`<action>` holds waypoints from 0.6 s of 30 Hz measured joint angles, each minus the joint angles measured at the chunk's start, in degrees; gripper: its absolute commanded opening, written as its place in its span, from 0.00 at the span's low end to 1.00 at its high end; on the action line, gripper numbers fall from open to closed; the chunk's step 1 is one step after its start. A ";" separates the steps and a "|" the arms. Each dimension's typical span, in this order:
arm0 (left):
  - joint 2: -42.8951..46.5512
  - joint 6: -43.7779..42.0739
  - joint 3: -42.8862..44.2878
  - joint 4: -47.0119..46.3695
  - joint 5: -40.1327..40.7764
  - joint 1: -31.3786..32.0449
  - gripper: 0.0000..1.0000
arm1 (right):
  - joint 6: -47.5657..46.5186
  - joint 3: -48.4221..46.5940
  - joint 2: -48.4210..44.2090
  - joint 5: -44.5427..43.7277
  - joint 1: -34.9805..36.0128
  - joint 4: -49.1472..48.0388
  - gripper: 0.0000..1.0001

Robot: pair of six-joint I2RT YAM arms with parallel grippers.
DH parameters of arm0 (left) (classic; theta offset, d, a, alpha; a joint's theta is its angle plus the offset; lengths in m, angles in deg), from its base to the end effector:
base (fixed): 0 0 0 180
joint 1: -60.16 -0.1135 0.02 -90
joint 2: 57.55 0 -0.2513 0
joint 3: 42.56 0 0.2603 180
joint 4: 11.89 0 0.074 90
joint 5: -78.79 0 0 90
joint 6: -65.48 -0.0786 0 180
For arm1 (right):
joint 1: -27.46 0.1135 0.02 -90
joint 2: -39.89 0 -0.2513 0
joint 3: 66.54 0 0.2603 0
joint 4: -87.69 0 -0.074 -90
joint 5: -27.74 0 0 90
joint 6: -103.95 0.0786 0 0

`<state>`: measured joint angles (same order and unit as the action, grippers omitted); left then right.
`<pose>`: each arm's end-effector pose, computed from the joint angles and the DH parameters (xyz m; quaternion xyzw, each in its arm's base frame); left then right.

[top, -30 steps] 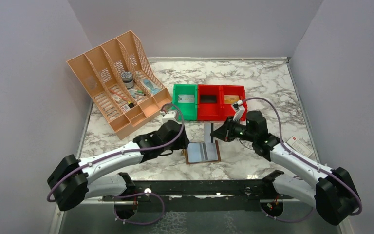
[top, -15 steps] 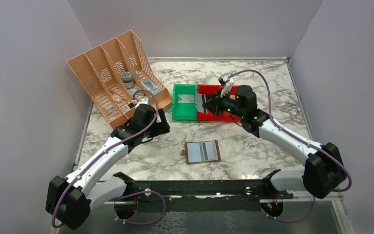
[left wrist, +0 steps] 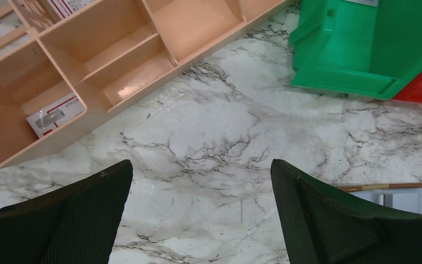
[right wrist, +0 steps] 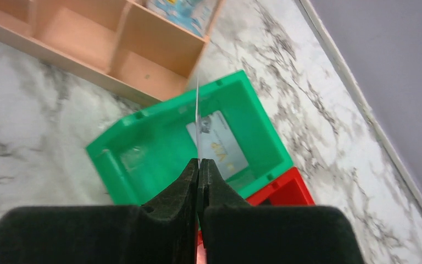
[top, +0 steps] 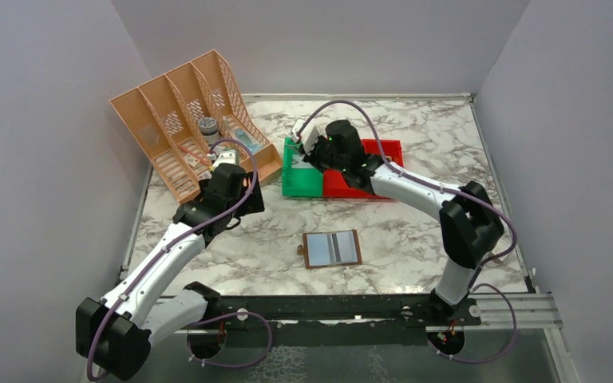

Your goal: Take the credit cards out of the card holder

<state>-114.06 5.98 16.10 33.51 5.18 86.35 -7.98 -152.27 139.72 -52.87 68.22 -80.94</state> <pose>0.2344 -0.0906 0.2305 -0.0907 0.9058 -0.0713 0.4077 0.3341 0.3049 0.2325 -0.4757 0.6970 0.1553 0.5136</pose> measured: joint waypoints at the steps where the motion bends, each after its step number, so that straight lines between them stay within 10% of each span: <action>1: 0.11 -0.33 -0.13 0.00 0.61 0.00 0.99 | -1.51 -1.55 1.68 -1.44 -0.04 0.98 0.01; 18: 6.12 -1.88 -0.26 0.76 7.72 0.00 0.99 | -16.48 -14.05 15.50 -7.82 -0.37 11.91 0.01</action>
<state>-107.94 4.10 15.84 34.27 12.89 86.35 -24.46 -166.32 155.21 -60.70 67.84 -69.03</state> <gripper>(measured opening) 0.992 0.015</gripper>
